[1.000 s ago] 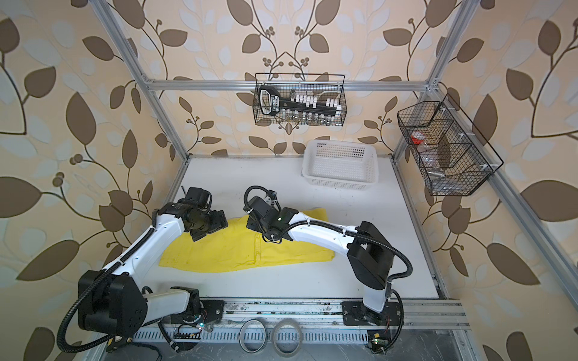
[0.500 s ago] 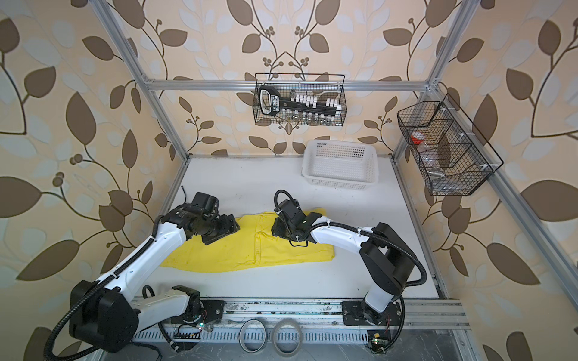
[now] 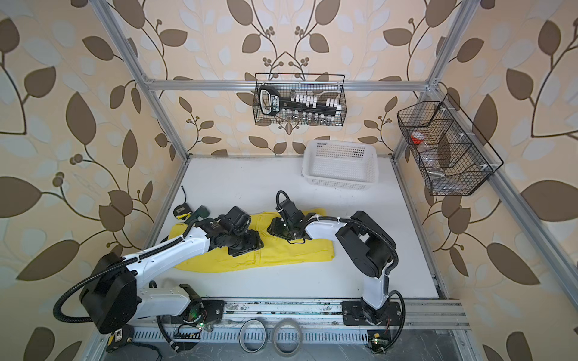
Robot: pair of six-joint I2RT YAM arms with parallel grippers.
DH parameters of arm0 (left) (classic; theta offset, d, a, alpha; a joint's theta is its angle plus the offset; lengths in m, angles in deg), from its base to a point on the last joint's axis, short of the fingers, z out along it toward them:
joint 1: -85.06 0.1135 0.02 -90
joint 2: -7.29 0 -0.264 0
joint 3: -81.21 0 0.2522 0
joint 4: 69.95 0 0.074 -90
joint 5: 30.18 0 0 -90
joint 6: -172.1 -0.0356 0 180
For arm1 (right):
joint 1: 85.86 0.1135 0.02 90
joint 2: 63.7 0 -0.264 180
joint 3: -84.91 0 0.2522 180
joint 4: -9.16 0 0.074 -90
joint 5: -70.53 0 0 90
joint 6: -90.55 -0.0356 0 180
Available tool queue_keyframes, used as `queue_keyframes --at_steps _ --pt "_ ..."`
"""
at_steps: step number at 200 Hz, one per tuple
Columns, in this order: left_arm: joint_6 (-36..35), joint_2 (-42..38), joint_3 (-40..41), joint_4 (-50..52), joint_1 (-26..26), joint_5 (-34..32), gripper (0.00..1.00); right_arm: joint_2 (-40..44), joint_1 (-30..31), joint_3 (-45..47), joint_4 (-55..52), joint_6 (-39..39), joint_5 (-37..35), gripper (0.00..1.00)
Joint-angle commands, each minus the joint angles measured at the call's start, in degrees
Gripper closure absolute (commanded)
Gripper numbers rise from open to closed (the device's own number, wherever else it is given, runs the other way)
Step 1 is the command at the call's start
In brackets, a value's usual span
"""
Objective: Fold and stack the trousers
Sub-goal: Smooth out the trousers at the center of the table.
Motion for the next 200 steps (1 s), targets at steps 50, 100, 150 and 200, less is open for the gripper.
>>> queue_keyframes --at_steps 50,100,150,200 --pt "2.6 6.1 3.3 -6.3 -2.4 0.3 0.54 -6.1 -0.6 -5.3 14.3 -1.8 8.2 0.51" --pt "1.5 6.0 4.5 -3.5 -2.5 -1.8 0.72 -9.9 -2.0 -9.4 20.5 -3.1 9.6 0.5" --pt "0.7 4.0 3.4 -0.4 -2.5 -2.2 0.85 -5.8 -2.8 -9.2 17.3 0.1 10.3 0.47" --pt "-0.6 1.4 2.0 2.9 -2.4 -0.6 0.85 11.0 -8.3 -0.5 1.4 11.6 4.4 0.44"
